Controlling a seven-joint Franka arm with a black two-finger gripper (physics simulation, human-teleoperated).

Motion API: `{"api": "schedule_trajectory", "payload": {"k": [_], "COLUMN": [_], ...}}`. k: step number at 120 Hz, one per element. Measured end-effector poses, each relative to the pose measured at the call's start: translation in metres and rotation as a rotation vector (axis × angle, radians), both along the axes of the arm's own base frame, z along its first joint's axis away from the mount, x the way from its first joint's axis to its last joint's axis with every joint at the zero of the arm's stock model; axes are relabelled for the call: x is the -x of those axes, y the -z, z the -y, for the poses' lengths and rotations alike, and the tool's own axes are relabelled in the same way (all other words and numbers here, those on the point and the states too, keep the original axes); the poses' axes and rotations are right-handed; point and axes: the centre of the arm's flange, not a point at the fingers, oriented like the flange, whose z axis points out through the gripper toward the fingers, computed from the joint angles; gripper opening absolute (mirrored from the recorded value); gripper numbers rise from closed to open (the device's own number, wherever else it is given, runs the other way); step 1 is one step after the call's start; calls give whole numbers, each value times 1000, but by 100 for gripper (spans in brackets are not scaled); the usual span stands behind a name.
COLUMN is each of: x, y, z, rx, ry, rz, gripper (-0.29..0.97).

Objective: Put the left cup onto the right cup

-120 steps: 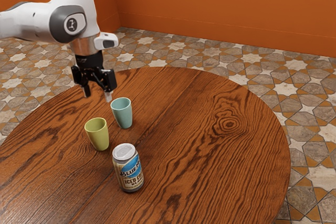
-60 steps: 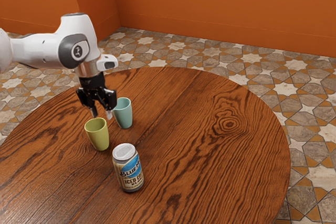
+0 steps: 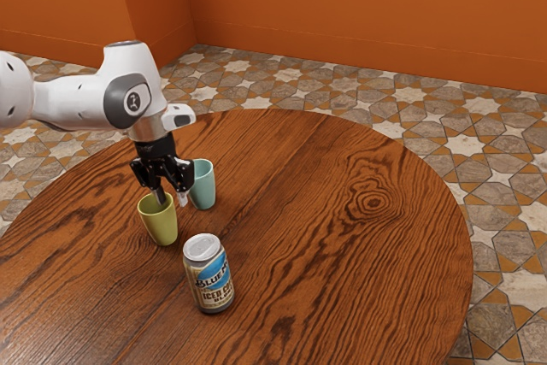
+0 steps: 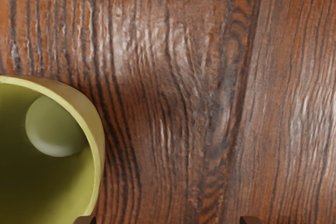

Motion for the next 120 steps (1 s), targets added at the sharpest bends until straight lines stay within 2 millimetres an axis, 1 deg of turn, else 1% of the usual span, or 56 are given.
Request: {"api": "schedule_trajectory", "payload": {"k": [10, 28, 45, 55, 69, 79, 87, 96, 107, 120], "x": [-1, -5, -9, -11, -12, -13, -14, -14, -13, -13], "y": [6, 24, 32, 38, 48, 50, 48, 45, 43, 42], "z": [-2, -10, -16, -18, -24, -25, -26, -28, -28, -28], "rx": [-1, -7, -17, -20, -25, -27, -28, -30, -30, -31], "ry": [-3, -9, -9, -6, -11, -10, -10, -12, -10, -8], "rz": [-4, -8, 3, 3, 1, 5, 10, 16, 21, 23], "gripper": [31, 31, 31, 31, 30, 21, 11, 4, -2, -6]}}
